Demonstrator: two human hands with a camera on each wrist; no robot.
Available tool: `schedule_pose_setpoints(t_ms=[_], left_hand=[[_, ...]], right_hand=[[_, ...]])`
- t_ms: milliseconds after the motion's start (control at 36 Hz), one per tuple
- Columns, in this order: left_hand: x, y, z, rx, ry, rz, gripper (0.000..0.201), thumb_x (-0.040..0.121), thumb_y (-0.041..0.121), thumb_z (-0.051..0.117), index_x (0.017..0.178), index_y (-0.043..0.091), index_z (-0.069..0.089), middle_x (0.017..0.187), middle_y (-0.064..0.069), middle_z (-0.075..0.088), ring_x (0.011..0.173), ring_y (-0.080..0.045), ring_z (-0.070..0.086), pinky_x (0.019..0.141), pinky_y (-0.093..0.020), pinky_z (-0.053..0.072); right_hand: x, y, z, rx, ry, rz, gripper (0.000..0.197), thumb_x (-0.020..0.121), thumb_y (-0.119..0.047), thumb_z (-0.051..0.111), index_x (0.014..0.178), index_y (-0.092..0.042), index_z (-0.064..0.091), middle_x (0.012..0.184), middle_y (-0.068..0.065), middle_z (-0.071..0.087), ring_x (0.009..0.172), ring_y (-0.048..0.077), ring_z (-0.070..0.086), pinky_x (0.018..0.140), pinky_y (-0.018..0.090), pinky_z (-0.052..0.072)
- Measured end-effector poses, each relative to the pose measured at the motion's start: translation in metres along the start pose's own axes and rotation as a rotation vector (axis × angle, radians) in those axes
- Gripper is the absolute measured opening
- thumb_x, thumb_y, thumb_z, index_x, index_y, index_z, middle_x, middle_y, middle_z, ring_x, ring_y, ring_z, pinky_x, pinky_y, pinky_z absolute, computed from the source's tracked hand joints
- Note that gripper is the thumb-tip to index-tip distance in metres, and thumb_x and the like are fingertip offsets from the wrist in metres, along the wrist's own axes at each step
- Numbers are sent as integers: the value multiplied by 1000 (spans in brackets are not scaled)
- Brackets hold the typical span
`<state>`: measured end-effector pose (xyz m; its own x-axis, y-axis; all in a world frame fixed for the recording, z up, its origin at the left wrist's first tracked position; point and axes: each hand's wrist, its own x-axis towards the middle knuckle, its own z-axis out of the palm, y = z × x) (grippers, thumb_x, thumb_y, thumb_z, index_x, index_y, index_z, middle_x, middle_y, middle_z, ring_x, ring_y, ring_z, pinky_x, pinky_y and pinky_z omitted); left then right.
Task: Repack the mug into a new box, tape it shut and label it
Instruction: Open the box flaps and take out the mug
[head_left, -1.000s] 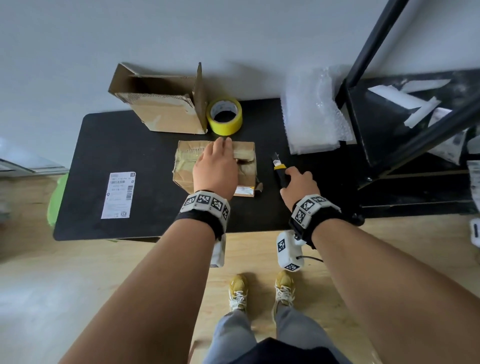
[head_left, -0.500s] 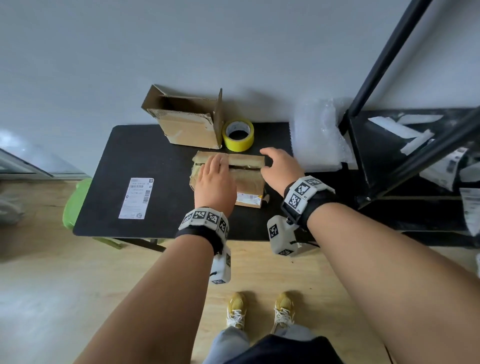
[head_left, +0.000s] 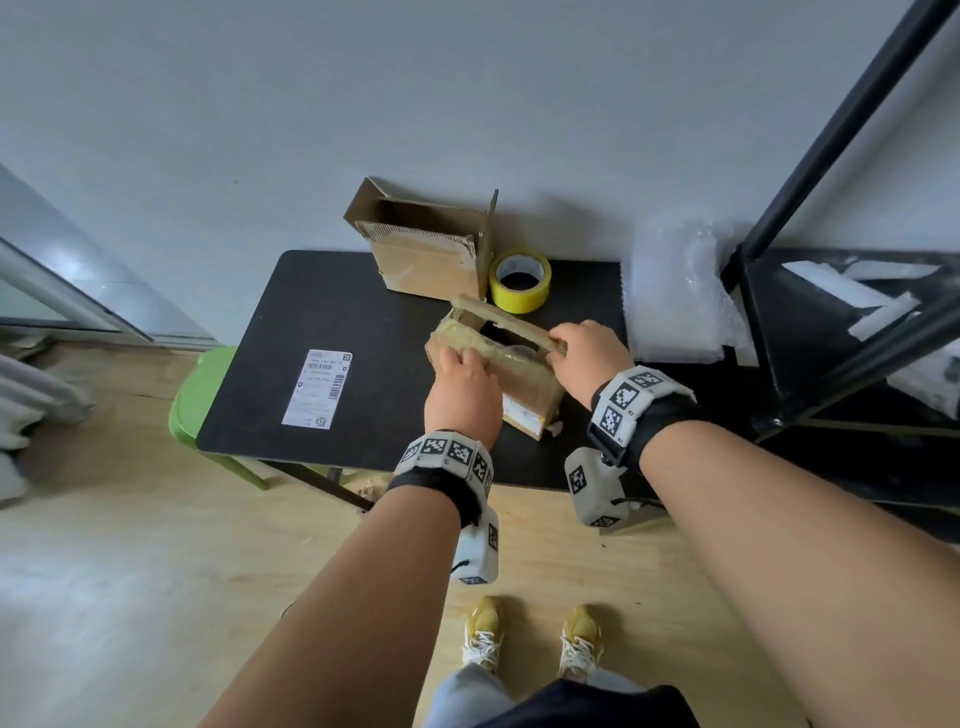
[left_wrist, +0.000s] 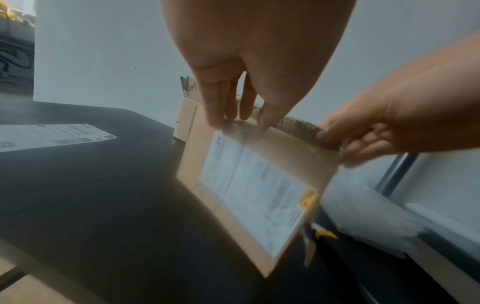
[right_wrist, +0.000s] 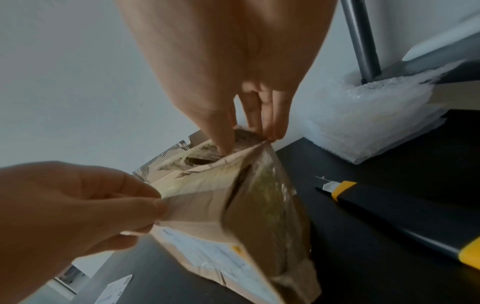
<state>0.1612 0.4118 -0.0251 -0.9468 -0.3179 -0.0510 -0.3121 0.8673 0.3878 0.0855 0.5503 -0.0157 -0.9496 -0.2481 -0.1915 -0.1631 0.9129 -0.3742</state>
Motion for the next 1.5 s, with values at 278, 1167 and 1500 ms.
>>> schedule_pose_setpoints(t_ms=[278, 1167, 1500], left_hand=[[29, 5, -13, -271, -78, -121, 34, 95, 31, 47, 124, 12, 52, 129, -8, 45, 102, -26, 56, 79, -31, 41], [26, -31, -13, -92, -175, -106, 35, 97, 12, 36, 120, 10, 62, 120, -12, 60, 109, -31, 57, 87, -35, 45], [75, -26, -28, 155, -79, -160, 40, 92, 23, 47, 128, 6, 43, 131, -14, 45, 122, -31, 43, 92, -40, 42]], right_hand=[[-19, 0, -2, 380, -55, 250, 23, 99, -19, 39, 85, -9, 54, 95, 14, 62, 87, 31, 64, 79, 41, 52], [-30, -25, 26, 155, -92, 323, 55, 98, -45, 44, 137, -6, 43, 135, 16, 39, 108, 32, 57, 78, 36, 46], [-14, -18, 21, 144, -35, 231, 54, 85, -29, 62, 132, -9, 45, 131, 13, 34, 120, 33, 46, 102, 42, 44]])
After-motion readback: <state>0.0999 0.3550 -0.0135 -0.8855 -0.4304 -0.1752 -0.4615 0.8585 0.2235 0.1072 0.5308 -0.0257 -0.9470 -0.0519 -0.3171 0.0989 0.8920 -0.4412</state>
